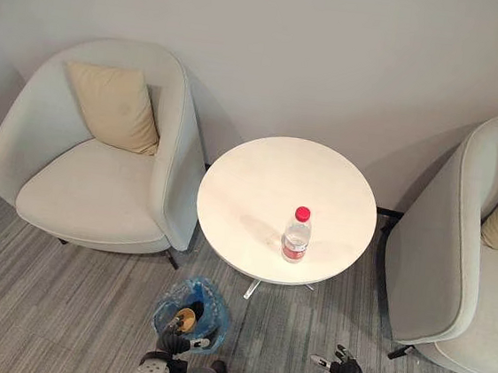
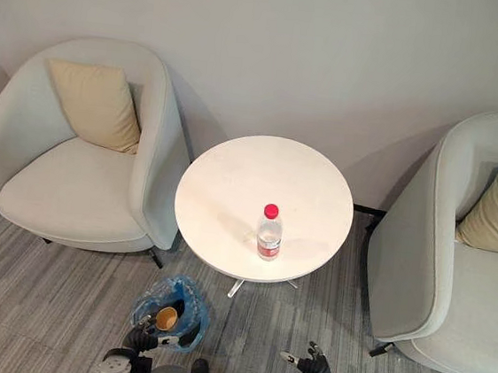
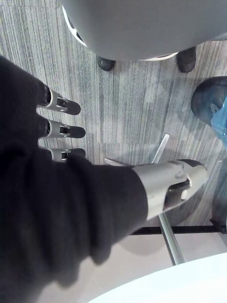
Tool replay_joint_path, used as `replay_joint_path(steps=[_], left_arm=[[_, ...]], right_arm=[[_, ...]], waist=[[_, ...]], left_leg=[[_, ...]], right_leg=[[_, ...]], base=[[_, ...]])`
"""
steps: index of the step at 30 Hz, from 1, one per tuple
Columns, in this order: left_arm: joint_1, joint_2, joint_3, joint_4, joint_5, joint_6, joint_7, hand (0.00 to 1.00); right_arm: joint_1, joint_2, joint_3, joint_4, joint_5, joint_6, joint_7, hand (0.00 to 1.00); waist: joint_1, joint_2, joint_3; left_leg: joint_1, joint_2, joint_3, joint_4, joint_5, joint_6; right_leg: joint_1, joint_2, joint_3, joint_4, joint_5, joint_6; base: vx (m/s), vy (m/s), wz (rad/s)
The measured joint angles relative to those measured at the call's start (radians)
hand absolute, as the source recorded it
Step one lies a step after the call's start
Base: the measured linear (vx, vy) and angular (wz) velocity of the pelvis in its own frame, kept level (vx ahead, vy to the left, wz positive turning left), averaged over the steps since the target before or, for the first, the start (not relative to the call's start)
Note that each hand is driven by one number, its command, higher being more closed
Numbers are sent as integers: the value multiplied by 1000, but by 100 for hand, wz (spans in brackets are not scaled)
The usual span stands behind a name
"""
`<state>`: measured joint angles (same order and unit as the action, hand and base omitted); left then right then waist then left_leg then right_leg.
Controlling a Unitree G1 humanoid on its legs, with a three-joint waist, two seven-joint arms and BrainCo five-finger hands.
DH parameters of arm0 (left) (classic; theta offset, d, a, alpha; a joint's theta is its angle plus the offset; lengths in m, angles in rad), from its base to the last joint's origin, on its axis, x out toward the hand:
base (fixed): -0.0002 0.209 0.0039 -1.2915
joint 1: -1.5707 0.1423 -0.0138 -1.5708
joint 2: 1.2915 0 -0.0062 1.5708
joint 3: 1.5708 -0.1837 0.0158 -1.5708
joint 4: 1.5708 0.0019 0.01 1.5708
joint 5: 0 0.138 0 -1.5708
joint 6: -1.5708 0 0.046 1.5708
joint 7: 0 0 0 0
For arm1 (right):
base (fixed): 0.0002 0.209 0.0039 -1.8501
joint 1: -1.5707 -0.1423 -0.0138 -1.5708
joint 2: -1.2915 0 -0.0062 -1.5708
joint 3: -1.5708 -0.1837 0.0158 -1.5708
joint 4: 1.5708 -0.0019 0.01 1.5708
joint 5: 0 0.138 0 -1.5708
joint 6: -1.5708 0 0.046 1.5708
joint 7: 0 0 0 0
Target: Gather rubbish on tea table into small bin, then transfer packed bag to large trash can.
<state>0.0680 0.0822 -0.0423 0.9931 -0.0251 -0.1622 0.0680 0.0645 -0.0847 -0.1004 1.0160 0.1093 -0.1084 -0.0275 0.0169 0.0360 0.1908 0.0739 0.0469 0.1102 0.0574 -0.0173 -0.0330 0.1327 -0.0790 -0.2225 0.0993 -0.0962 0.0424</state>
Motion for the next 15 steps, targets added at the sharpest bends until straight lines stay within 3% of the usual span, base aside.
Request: replay_joint_path(steps=[4, 6, 8, 10, 15], left_arm=[[1, 4, -7, 0, 0, 0, 2, 0], [2, 8, -8, -1, 6, 0, 1, 0], [4, 17, -13, -11, 21, -1, -1, 0], [26, 31, -22, -36, 21, -2, -1, 0], [30, 40, -32, -37, 32, -3, -2, 0]], right_arm=[[-6, -4, 8, -29, -5, 9, -21, 0], [-6, -36, 51, -201, -5, 15, -16, 0], [14, -89, 62, -407, -6, -31, -12, 0], [22, -118, 36, -503, -29, -72, -11, 0], [69, -76, 26, -500, -123, -57, -14, 0]], waist=[[1, -6, -12], [-2, -10, -15], [5, -16, -28], [4, -27, -35], [-1, -37, -44]], left_leg=[[7, 3, -6, -25, 10, -6], [7, 4, -6, -29, 10, -6], [4, 5, 5, -38, 10, -6], [6, 4, 9, -45, 10, -6], [10, 5, 10, -54, 10, -6]], right_leg=[[0, 8, 0, -9, 0, 0], [-4, 10, 6, -13, 1, 0], [-17, 13, 20, -14, 1, -1], [-17, 13, 31, -17, 1, -1], [-13, 18, 46, -32, 4, -6]], base=[[2, -44, -1], [4, -25, -9], [16, -5, -12], [54, 2, -7], [40, -13, -9]])
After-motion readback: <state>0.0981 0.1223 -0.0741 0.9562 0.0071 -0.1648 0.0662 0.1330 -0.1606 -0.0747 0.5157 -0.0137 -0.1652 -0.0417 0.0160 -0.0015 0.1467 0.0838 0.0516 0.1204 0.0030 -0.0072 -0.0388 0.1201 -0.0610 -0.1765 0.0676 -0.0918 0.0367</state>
